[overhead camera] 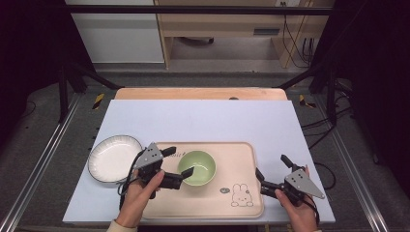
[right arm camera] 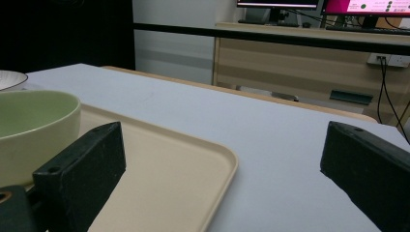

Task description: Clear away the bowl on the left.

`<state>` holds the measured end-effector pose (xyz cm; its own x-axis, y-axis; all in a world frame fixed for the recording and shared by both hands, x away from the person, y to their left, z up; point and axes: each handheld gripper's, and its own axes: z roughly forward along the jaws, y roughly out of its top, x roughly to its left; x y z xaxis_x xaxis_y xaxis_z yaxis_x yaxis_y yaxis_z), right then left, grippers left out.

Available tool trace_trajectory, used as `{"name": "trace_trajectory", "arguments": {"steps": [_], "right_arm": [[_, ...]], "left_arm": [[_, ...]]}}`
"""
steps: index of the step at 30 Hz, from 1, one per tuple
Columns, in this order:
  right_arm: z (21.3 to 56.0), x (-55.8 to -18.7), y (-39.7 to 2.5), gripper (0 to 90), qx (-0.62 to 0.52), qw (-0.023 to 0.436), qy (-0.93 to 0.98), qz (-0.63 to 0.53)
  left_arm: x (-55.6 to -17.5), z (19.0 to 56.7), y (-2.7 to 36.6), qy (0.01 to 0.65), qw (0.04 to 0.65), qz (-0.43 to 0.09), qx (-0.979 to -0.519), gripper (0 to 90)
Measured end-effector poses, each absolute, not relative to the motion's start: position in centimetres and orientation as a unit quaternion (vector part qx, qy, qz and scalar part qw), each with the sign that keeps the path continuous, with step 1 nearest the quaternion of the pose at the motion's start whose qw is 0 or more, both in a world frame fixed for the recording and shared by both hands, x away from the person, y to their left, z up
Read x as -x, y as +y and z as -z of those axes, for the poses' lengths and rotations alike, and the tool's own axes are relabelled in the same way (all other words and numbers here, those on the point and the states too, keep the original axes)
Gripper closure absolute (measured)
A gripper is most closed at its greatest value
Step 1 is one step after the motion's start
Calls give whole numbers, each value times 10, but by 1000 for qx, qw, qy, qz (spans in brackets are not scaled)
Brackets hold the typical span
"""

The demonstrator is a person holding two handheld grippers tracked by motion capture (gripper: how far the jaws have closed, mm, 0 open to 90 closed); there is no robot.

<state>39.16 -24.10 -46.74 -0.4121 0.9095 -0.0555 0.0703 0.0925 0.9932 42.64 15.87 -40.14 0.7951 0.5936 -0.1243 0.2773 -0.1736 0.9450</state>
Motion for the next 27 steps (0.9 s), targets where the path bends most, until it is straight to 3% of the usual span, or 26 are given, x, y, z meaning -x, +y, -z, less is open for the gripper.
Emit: {"name": "trace_trajectory", "arguments": {"steps": [27], "right_arm": [[465, -391, -244, 23, -387, 385, 629, -553]], "left_arm": [[-414, 386, 202, 311, 573, -195, -733, 46]]}}
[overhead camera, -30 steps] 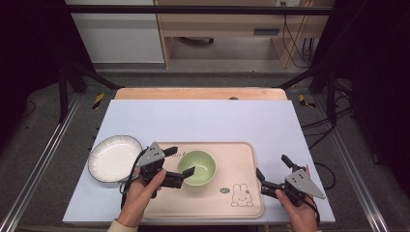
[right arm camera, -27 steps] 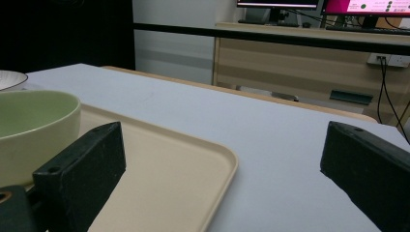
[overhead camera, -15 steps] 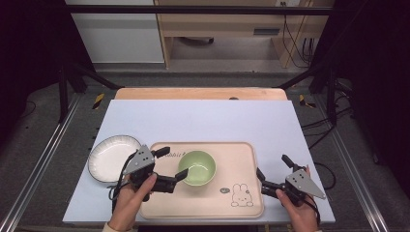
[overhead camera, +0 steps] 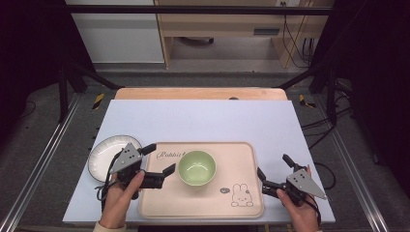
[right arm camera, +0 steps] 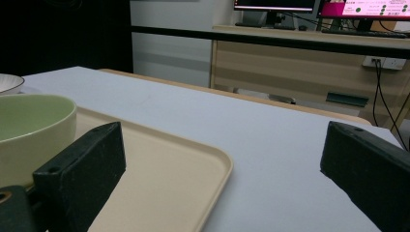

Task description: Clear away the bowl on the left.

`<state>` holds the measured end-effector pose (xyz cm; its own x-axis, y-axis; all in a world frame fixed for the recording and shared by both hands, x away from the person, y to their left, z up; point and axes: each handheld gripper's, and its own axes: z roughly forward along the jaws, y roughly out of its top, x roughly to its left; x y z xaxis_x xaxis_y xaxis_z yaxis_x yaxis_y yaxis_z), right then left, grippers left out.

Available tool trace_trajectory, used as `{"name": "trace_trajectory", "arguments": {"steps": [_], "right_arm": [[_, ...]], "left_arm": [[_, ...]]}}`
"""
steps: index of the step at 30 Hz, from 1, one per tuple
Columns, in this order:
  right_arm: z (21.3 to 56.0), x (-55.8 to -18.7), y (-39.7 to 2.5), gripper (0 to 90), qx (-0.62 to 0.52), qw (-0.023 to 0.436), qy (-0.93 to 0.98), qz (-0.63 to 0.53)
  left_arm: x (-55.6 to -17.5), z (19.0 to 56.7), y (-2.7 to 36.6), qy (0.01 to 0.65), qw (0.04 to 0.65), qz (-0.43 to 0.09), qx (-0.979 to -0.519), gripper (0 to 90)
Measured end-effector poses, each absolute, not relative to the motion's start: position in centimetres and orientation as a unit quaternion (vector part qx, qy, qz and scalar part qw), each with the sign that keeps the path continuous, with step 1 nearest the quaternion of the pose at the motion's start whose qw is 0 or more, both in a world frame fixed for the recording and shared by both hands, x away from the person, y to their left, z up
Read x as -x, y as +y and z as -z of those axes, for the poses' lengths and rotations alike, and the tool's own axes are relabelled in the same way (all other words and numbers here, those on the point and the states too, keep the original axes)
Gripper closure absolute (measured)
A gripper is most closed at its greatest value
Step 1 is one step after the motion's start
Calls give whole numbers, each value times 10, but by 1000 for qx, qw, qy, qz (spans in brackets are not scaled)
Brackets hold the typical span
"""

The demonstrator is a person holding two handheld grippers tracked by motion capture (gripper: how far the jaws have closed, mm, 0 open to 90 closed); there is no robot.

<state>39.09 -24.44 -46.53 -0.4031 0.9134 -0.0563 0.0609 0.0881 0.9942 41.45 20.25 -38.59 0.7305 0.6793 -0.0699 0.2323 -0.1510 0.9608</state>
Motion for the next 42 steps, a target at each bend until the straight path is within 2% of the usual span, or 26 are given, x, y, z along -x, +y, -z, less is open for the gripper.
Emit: {"name": "trace_trajectory", "arguments": {"steps": [15, 42], "right_arm": [[464, -390, -246, 24, -387, 388, 628, -552], [464, -390, -247, 15, -388, 390, 627, -552]], "left_arm": [[-421, 390, 245, 341, 559, -245, -715, 46], [-426, 401, 309, 381, 564, -273, -680, 42]]}}
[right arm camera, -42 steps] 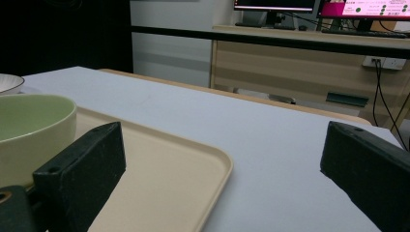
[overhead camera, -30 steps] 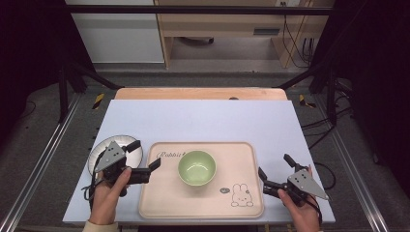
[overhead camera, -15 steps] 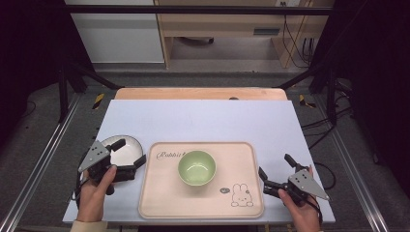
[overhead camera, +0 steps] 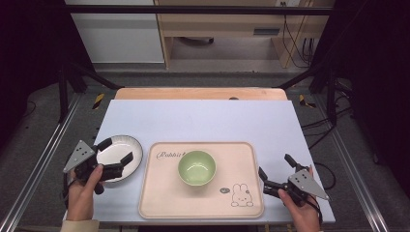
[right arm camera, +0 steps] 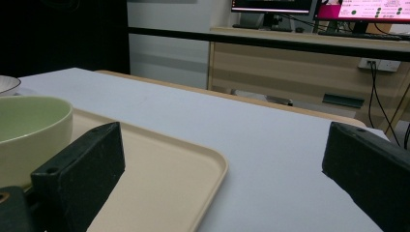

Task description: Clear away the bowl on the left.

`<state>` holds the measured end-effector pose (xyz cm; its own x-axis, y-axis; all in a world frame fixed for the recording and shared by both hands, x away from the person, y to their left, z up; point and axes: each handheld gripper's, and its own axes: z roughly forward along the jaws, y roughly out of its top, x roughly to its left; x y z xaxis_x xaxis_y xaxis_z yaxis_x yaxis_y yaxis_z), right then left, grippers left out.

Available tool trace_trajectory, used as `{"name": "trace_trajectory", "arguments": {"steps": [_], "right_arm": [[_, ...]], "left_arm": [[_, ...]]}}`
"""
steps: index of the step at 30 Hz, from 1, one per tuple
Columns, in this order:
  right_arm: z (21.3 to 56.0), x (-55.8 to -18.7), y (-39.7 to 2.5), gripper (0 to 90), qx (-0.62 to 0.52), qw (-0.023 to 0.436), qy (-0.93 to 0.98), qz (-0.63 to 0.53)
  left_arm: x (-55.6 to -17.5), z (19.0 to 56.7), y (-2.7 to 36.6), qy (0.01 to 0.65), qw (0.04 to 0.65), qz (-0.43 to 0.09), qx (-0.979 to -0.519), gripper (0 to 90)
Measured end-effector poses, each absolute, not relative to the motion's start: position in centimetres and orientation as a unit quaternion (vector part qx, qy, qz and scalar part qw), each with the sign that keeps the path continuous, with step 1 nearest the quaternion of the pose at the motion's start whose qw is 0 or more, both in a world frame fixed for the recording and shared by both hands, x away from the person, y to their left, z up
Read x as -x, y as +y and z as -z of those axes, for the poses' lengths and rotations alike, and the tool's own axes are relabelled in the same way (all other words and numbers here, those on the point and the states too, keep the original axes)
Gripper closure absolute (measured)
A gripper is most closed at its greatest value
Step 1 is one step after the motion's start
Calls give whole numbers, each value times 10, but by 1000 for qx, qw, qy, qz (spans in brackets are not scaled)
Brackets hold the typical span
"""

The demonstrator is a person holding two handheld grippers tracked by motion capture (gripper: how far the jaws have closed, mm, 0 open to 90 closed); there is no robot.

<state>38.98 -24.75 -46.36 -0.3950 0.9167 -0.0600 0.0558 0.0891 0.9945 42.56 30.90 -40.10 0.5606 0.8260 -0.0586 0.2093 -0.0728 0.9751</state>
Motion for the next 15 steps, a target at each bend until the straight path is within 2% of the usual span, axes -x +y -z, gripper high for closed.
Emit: {"name": "trace_trajectory", "arguments": {"steps": [15], "right_arm": [[464, -390, -247, 14, -387, 389, 628, -551]], "left_arm": [[-431, 422, 332, 412, 555, -270, -670, 40]]}}
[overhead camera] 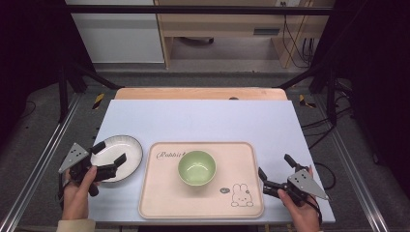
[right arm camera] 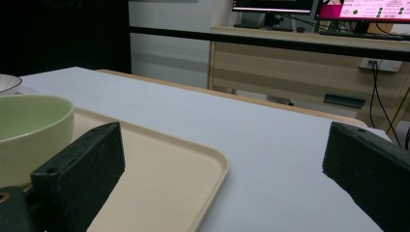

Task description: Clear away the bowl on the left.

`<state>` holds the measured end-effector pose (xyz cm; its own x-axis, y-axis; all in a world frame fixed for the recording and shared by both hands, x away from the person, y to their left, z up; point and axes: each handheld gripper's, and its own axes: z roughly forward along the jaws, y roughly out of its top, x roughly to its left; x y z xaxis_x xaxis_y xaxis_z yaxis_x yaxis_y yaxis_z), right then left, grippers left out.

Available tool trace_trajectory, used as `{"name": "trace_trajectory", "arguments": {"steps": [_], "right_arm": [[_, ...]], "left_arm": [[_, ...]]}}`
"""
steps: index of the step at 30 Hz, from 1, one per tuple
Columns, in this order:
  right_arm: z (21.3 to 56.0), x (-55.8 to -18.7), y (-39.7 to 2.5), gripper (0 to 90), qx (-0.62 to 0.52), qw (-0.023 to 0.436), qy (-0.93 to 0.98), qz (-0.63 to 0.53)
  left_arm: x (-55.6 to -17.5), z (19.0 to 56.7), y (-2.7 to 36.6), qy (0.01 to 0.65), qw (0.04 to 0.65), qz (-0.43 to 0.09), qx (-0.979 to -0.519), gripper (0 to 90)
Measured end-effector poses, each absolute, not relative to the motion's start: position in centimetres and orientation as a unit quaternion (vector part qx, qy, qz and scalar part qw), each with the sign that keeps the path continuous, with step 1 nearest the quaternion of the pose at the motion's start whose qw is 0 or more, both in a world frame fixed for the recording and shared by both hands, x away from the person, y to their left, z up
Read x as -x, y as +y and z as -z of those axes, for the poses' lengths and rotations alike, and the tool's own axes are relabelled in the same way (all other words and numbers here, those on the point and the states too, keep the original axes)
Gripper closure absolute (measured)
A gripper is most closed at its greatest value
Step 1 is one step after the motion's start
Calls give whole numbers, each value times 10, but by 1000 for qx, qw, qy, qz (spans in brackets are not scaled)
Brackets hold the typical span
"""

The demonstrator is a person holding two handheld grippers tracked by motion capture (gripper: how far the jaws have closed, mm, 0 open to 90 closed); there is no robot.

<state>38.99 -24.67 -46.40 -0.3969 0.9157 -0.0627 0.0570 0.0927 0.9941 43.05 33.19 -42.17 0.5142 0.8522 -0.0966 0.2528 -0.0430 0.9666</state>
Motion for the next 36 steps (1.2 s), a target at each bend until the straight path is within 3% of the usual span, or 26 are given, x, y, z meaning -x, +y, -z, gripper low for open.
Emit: {"name": "trace_trajectory", "arguments": {"steps": [12, 36], "right_arm": [[464, -390, -246, 15, -387, 388, 630, -550], [465, -391, -245, 16, -385, 385, 634, -549]], "left_arm": [[-433, 439, 347, 430, 548, -266, -666, 40], [-439, 459, 318, 393, 488, -240, -742, 37]]}}
